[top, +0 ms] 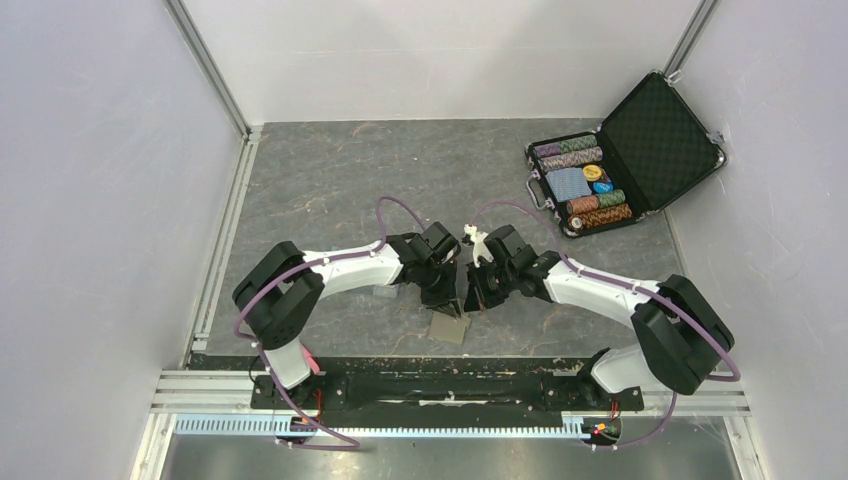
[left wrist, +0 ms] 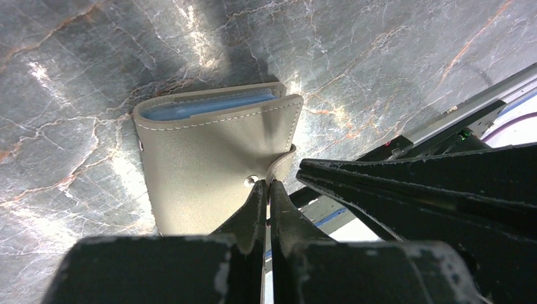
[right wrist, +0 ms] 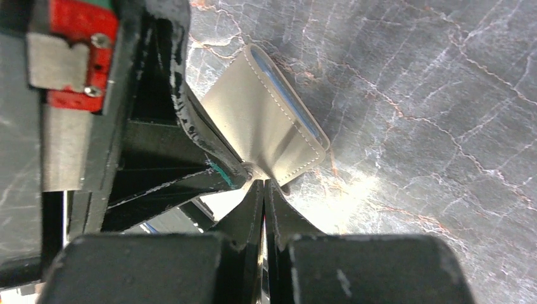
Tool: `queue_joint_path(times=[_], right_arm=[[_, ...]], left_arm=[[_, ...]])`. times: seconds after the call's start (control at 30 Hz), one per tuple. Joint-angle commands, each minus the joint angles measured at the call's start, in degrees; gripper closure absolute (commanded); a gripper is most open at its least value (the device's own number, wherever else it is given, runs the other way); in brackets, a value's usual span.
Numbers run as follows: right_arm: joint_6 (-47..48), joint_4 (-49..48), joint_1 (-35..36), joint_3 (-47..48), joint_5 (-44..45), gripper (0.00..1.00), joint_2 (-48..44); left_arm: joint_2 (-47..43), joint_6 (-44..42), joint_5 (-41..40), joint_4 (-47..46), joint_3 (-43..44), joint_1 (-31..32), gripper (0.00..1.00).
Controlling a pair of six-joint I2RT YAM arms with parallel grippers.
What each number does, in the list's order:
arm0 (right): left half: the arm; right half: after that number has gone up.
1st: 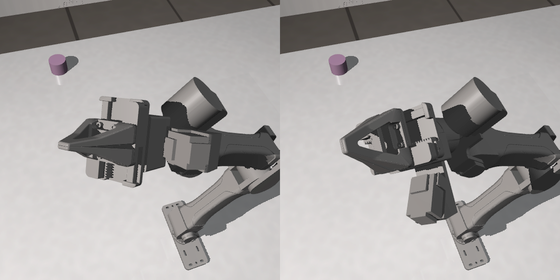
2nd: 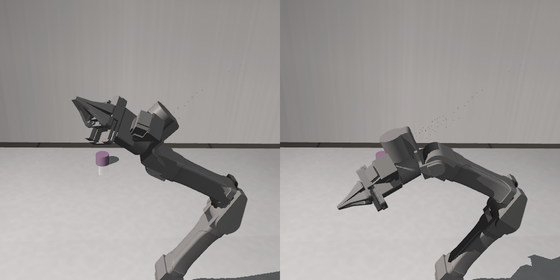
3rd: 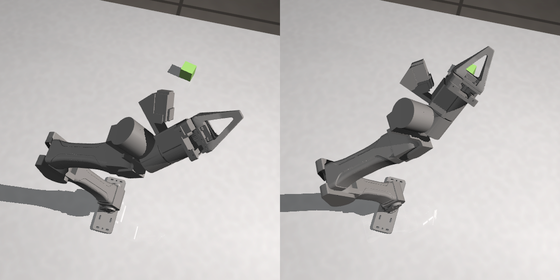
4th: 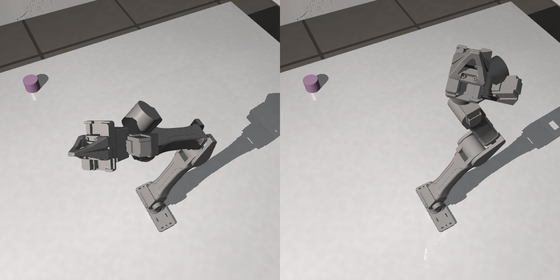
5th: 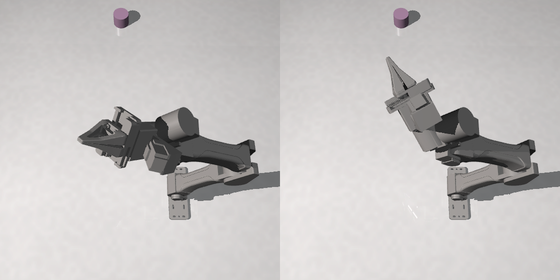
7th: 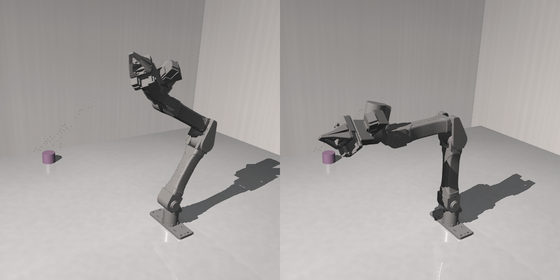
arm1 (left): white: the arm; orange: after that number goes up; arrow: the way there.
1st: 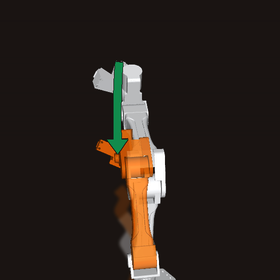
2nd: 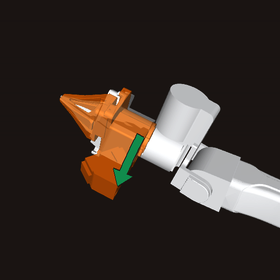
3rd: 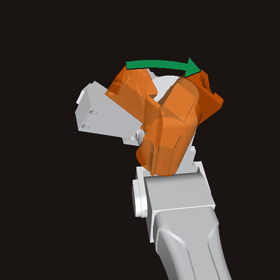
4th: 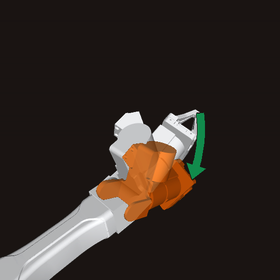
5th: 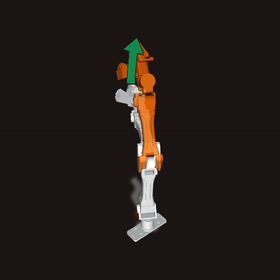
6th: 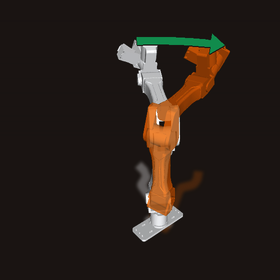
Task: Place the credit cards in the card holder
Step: Close the card holder at the center of the board.
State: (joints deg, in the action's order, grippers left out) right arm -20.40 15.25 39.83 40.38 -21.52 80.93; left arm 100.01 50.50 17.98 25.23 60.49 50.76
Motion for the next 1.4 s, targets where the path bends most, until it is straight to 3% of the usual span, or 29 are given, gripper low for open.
queue_joint_path(times=[0.0, 0.8, 1.37], right_arm=[[-0.79, -3.25, -0.17, 0.61, -2.39, 1.0, -0.46], [-2.88, -9.86, 0.56, -4.5, -7.75, 1.0, 4.12], [-4.05, -13.58, 1.25, -4.7, -10.17, 1.0, 5.88]], left_arm=[[-0.36, -1.77, -1.64, 1.03, 1.03, 0.3, 0.98], [2.64, -5.49, -6.74, 8.93, 4.11, 1.1, 0.97], [2.54, -5.76, -7.21, 9.13, 3.73, 1.18, 0.93]])
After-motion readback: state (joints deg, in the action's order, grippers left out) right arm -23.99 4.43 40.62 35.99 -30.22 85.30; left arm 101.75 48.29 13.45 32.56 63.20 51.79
